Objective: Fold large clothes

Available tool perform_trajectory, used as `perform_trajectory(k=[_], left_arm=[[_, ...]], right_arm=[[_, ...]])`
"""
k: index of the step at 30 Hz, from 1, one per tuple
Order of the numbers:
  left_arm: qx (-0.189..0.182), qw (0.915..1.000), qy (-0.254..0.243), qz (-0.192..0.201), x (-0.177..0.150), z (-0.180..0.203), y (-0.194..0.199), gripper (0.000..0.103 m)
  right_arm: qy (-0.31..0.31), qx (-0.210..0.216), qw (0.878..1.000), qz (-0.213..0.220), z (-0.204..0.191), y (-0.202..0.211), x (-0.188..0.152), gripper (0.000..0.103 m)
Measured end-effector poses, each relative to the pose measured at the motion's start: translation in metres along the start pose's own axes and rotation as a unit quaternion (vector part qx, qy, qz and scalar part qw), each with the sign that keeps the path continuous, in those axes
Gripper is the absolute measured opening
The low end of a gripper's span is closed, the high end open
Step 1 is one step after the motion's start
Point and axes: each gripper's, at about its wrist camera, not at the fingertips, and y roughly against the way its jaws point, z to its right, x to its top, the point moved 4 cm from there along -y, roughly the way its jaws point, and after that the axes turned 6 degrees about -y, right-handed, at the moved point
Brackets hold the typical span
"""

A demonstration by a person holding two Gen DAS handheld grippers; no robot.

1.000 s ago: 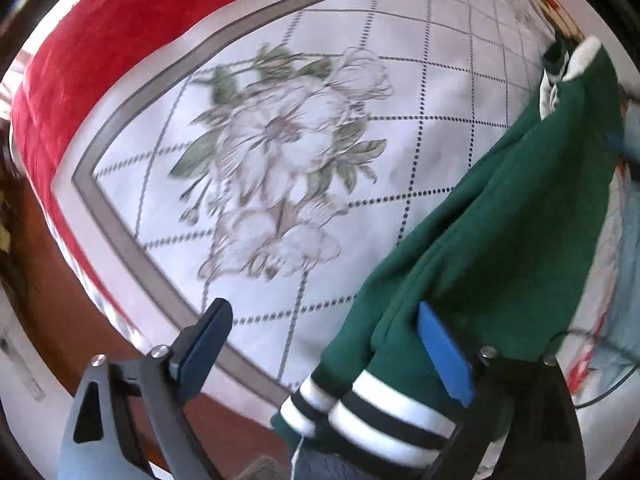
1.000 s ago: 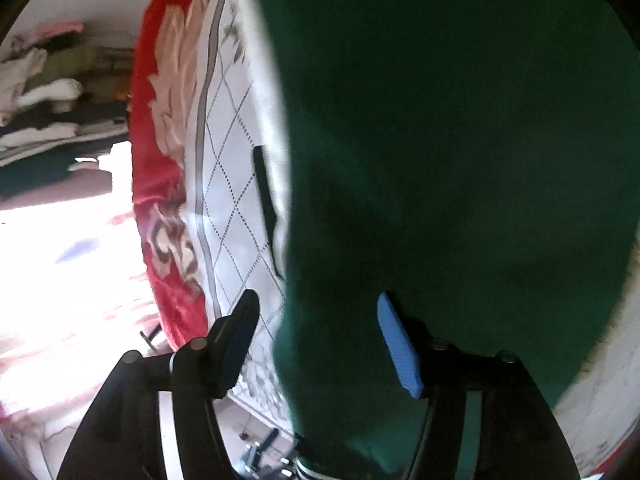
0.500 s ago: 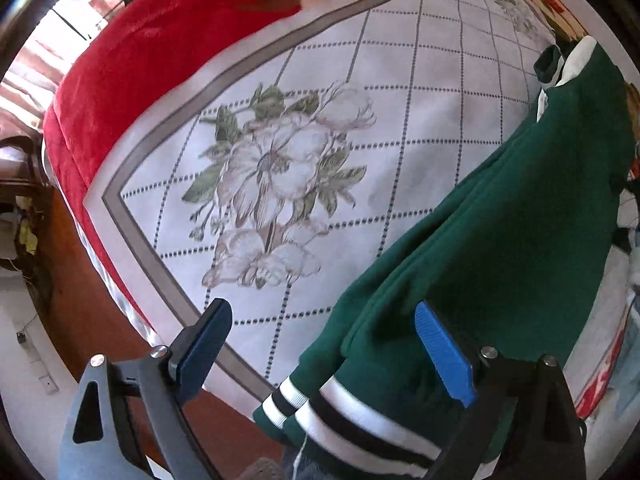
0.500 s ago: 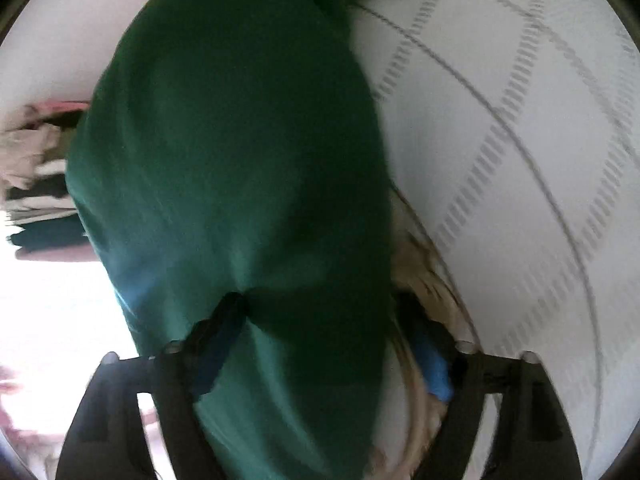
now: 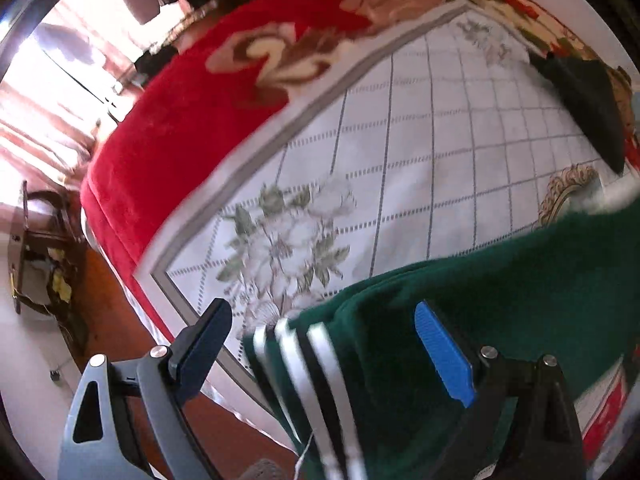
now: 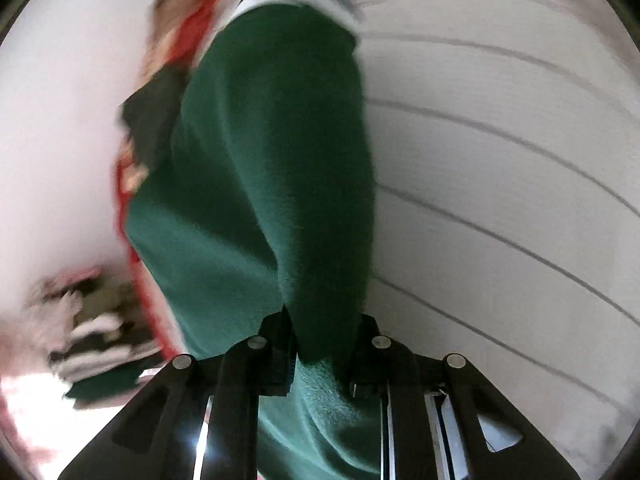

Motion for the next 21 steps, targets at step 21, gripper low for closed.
perform_trajectory(k=[21], left_arm=[[-0.019,0.9965,-0.081,-0.004,-0.019,0.155,-0.022,0.094]], right_arm=[[0.295,-0.160,0.937,-0.093,-0.062,0.021,0.025,0.040]])
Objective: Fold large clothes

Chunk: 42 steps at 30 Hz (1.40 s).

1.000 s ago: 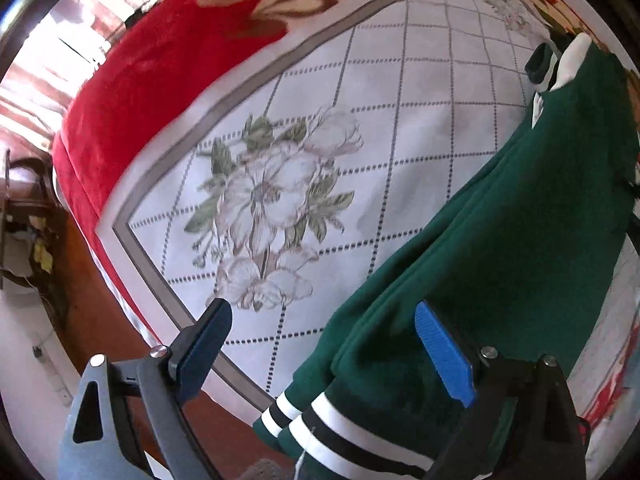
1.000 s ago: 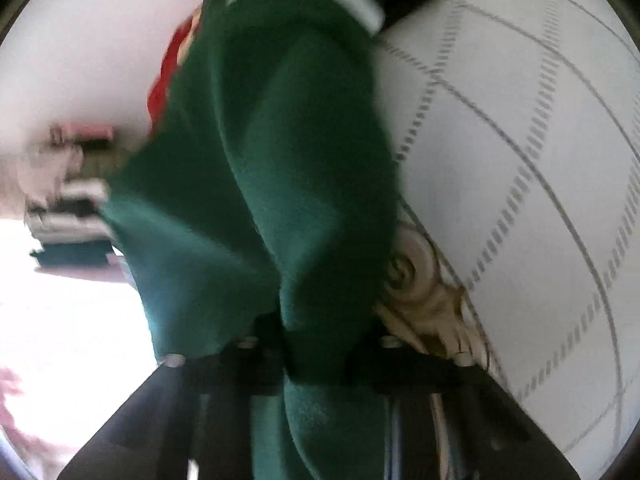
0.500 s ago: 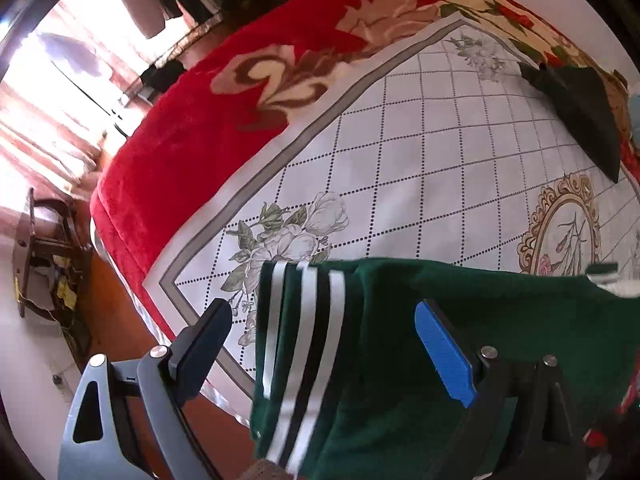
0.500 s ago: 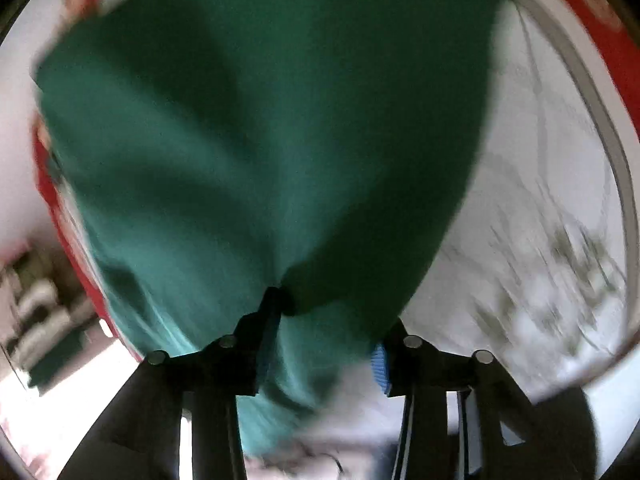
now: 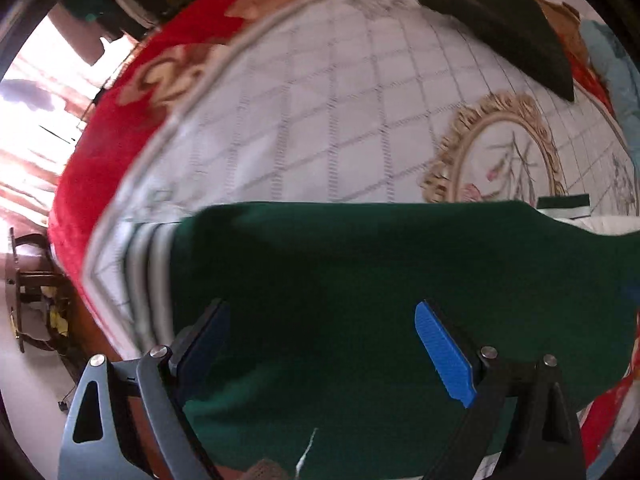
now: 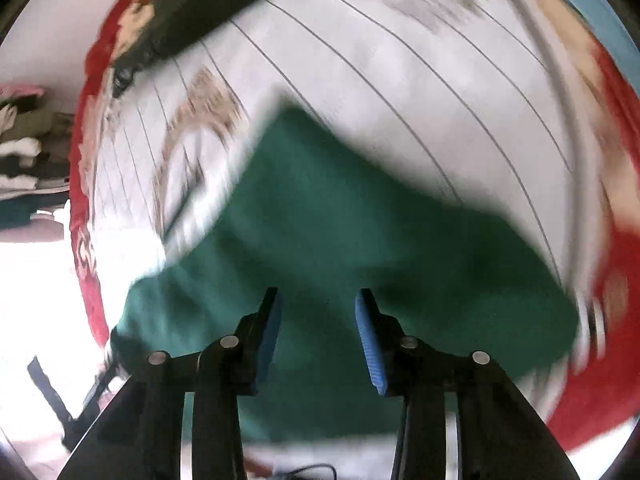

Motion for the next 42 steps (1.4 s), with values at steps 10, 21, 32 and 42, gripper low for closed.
perform_trajectory(k=[10,21,32,42], left_arm=[[-0.019,0.9995,-0.025,0.002,0.034,0.065,-0.043,0.094],[-0.020,0.9985,0.031,-0.041,0.038,0.036,-0.075,0.103],[0.053,0.9822,0.178,-0.027,-0.032,-0.161,-0.009,0.099],[-0.065,0.9852,0.155,-0.030,-0.002,-0.156,-0.068,0.023]], right_arm=[[-0.009,-0.054,0.998,-0.001,-0.020,-0.067,0.084,0.042],[0.099,-0.037,0.993,-0.047,-0.085,-0.086,0.037,0.043],[0.061,0.058,0.991,-0.104,-0.133,-0.048,-0.013,0.065],[0.045,0.038,0.987,-0.150,-0.141,-0.083,-0.091,0.065]])
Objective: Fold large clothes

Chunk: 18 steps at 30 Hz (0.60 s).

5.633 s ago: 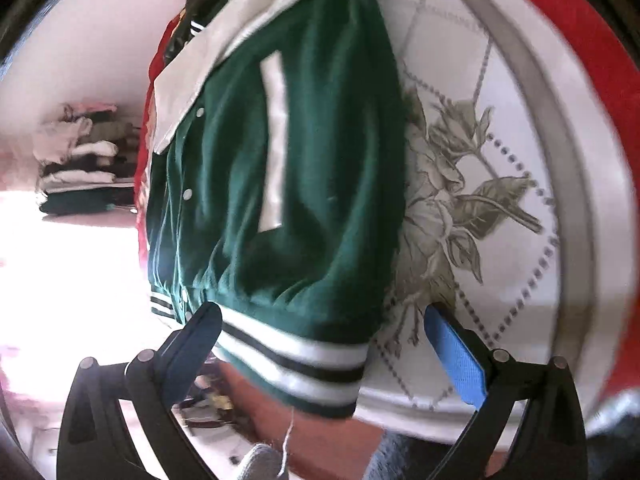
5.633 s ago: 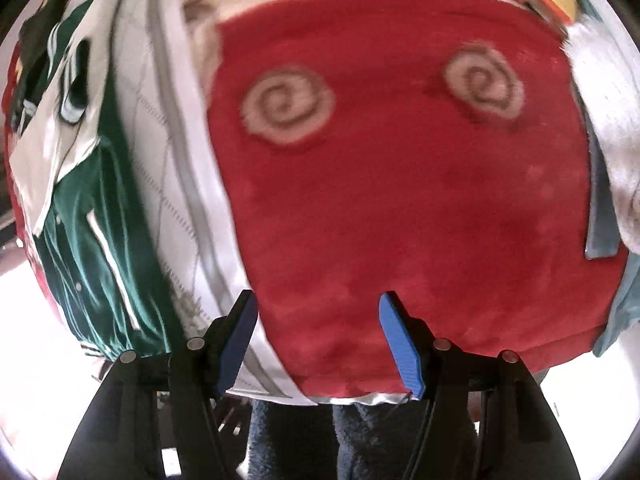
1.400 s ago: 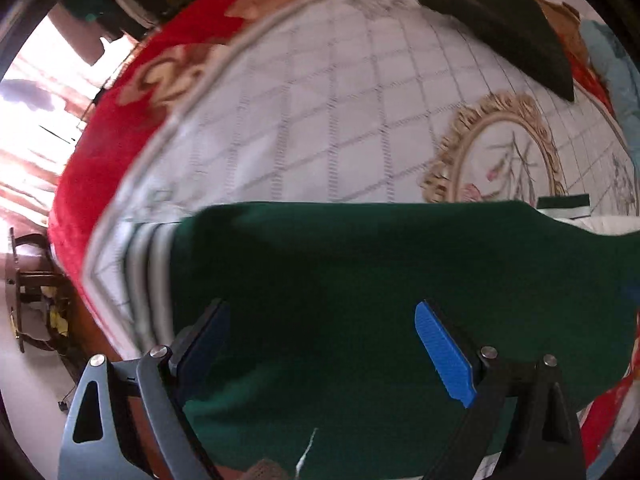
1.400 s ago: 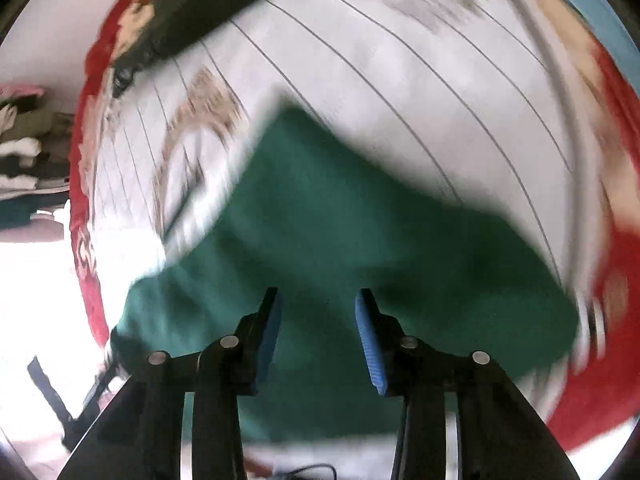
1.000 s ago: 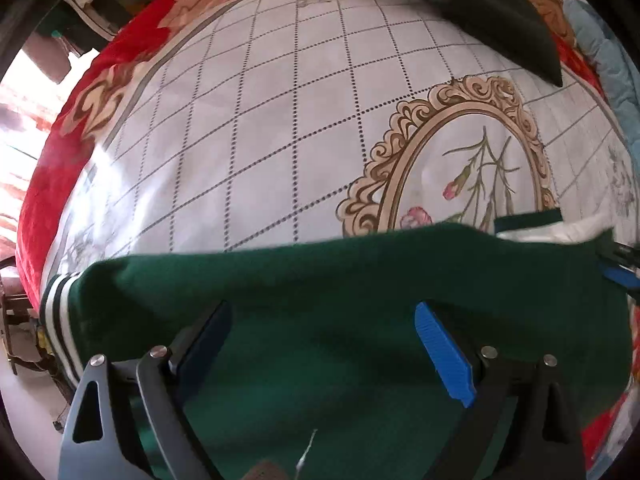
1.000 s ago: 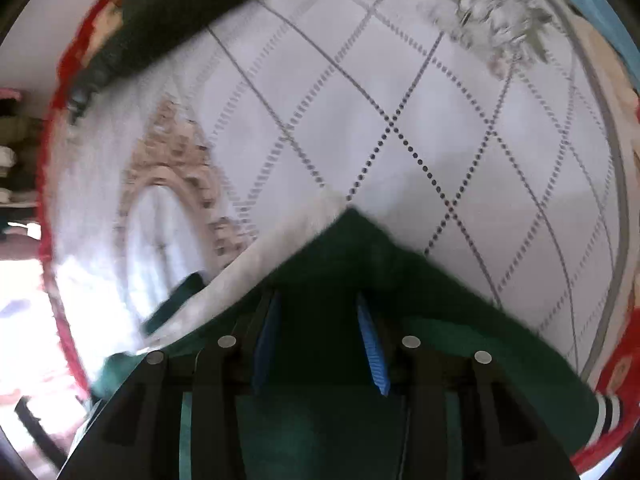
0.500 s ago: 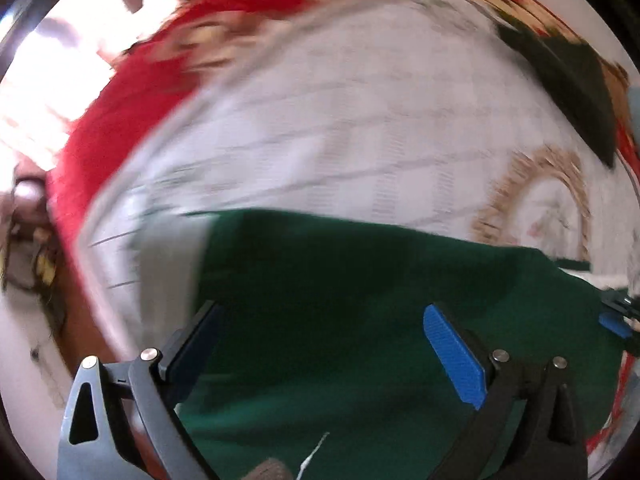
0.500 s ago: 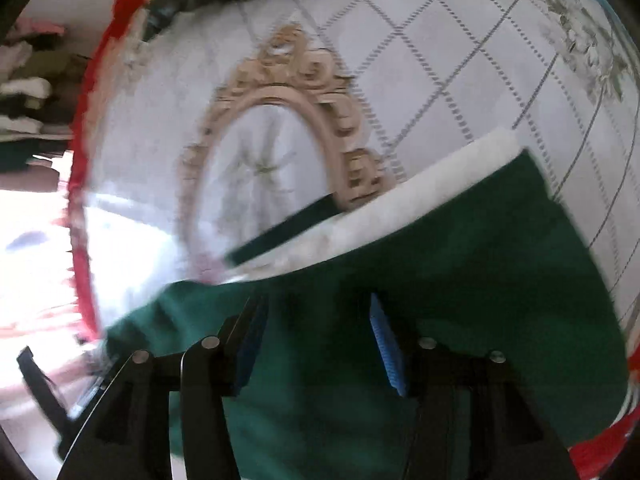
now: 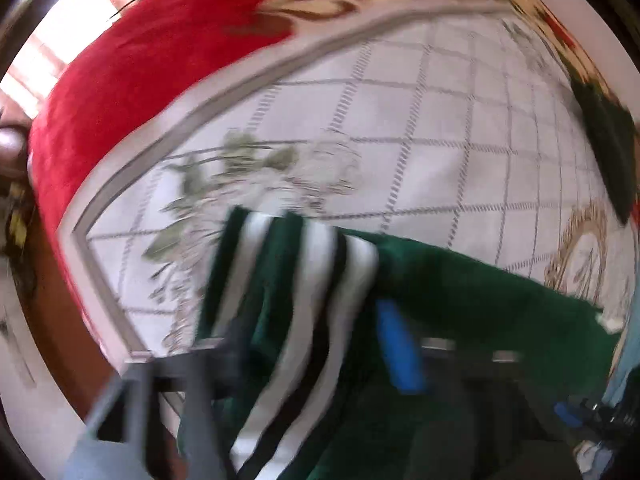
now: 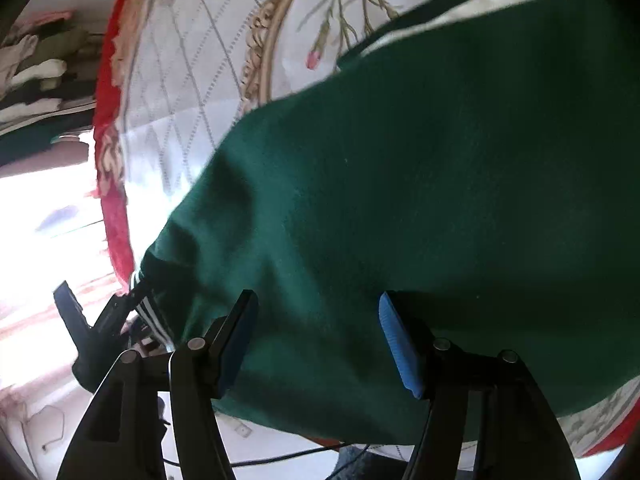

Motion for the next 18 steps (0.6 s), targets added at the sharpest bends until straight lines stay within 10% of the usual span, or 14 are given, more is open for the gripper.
perform_trajectory(k=[2,10,18], left_arm=[[-0.003,0.9995,-0.027,0.015,-0.001,0.013,0.006,0.005],[-0.004,0.9929,0.018,0.117,0.003,-0.020,0.074,0.004],[-0.027,0.9972,0.061,0.032,0.027,-0.063,-0.006,0.018]], right_arm=[[-0.004,-0.006,1.000,0.003,-0.003,-0.002,0.002,0.065],[0.011,-0.026,1.000,0.010,-0.018,-0.006,0.010,0.065],[0.010,-0.031,0.999,0.012,-0.019,-0.006,0.015,0.065]])
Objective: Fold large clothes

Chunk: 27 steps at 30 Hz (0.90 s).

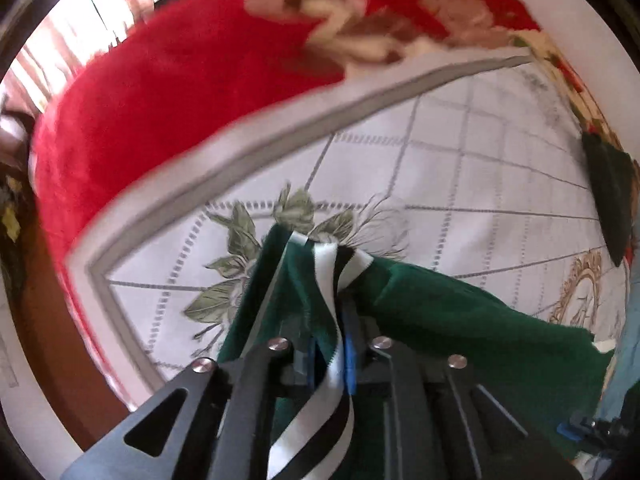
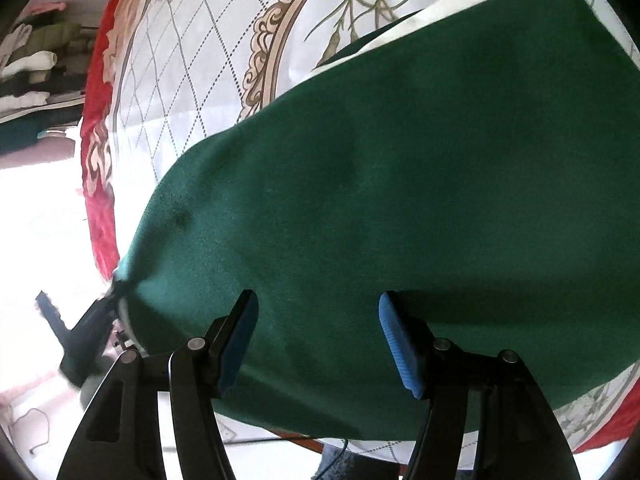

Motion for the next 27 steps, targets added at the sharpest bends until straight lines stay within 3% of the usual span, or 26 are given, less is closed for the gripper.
perform_trajectory(k=[4,5,6,8,9,15,18,20,22,24,27], left_arm=[[0.004,1.0000,-0.002,-0.007,0.005,-0.002,0.005,0.034],[0.012,0.9999,-0.010,-0.003,0.006,-0.002,0.014,0.046],[0.019,0.9997,-0.015,0.001,0.006,-0.002,0.022,0.067],[0.027,0.9994,-0.015,0.014,0.006,-0.005,0.036,0.089],[0.032,0.9992,-0.014,0.021,0.006,-0.007,0.042,0.092],[0.098,0.9940,-0.001,0.048,0.006,-0.013,0.061,0.092],[0.096,0.9942,-0.012,0.048,0.005,0.012,0.063,0.092],[0.087,0.9943,-0.039,0.049,-0.001,0.044,0.069,0.092],[0.078,0.9930,-0.072,0.051,-0.009,0.076,0.074,0.092],[0.062,0.9890,-0.127,0.045,-0.025,0.127,0.074,0.092],[0.046,0.9807,-0.188,0.027,-0.048,0.183,0.063,0.092]], right_arm=[[-0.016,0.012,1.000,0.020,0.013,0.020,0.003,0.065],[-0.021,0.015,0.999,0.030,0.018,0.028,0.005,0.065],[-0.025,0.017,0.999,0.038,0.022,0.034,0.007,0.065],[-0.033,0.016,0.998,0.059,0.032,0.048,0.015,0.065],[-0.035,0.014,0.997,0.065,0.035,0.051,0.019,0.065],[-0.049,0.008,0.993,0.109,0.045,0.037,0.063,0.066],[-0.044,-0.007,0.989,0.139,0.040,0.019,0.086,0.085],[-0.025,-0.037,0.989,0.140,0.029,0.016,0.090,0.087],[-0.004,-0.041,0.989,0.140,0.022,0.024,0.083,0.087],[-0.001,-0.010,0.990,0.139,0.030,0.042,0.066,0.087],[-0.055,0.024,0.986,0.156,0.077,0.076,0.034,0.087]])
